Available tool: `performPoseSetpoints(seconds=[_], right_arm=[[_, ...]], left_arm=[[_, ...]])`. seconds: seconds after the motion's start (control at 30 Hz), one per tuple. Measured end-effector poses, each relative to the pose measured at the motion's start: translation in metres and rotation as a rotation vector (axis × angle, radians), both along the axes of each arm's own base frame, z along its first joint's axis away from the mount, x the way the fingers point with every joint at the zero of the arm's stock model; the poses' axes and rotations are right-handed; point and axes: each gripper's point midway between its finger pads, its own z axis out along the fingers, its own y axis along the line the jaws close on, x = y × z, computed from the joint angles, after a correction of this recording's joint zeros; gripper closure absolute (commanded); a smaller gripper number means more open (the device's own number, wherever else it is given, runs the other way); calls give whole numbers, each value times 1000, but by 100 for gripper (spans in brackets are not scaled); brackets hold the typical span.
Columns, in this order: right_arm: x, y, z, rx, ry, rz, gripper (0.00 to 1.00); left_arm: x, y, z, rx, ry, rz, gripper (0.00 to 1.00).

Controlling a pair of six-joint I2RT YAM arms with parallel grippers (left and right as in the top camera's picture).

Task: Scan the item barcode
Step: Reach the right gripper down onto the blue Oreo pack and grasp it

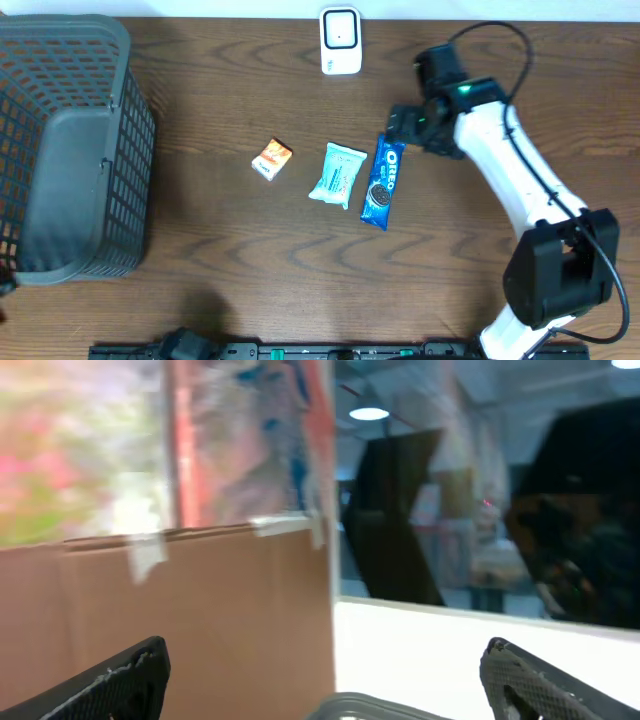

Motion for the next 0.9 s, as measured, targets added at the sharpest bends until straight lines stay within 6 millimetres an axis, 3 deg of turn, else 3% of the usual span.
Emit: performPoseSetpoints(seconds=[0.2, 0.37, 0.6, 0.73, 0.9], right_arm=[[-7, 20, -12, -24, 23, 22, 1], [-11, 25, -46, -65, 98, 22, 4], [-19, 27, -92, -116, 199, 25, 16], [-22, 30, -92, -121, 209, 31, 17], [-27, 31, -87, -159, 220, 43, 18]], left_arm=[[-19, 11, -14, -59, -49, 110, 2], [-26, 8, -33, -61, -68, 136, 2], [-57, 3, -56, -54, -153, 123, 2], [-62, 2, -69, -70, -182, 103, 2], [-51, -2, -82, -66, -160, 82, 2]])
